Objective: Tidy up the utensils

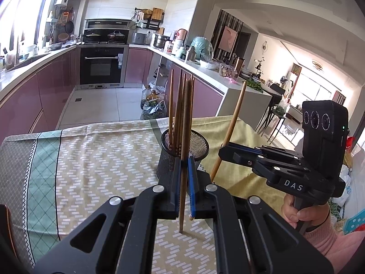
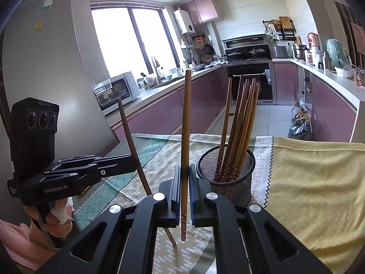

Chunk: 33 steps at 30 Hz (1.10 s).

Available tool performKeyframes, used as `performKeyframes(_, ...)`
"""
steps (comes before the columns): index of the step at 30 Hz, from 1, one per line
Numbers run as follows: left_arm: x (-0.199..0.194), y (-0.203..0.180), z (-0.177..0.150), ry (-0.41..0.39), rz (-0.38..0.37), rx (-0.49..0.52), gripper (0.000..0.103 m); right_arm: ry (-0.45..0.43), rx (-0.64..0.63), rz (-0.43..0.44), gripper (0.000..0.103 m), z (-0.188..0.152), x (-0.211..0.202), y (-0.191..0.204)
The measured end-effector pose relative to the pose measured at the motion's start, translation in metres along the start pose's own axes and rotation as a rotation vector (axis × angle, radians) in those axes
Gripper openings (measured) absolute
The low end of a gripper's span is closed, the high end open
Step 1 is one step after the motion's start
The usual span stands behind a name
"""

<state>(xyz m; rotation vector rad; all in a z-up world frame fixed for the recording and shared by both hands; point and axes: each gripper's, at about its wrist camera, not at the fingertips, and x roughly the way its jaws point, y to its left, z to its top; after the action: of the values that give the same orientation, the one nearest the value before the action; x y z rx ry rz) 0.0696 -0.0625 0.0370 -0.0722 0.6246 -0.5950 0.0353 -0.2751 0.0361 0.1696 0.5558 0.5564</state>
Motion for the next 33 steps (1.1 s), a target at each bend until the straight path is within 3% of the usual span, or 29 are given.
performKeyframes(33, 0.0023, -0.0034, 0.0098, -0.018, -0.016, 0.008, 0.006, -0.028, -0.008, -0.018, 0.006, 0.008, -0.008, -0.0006)
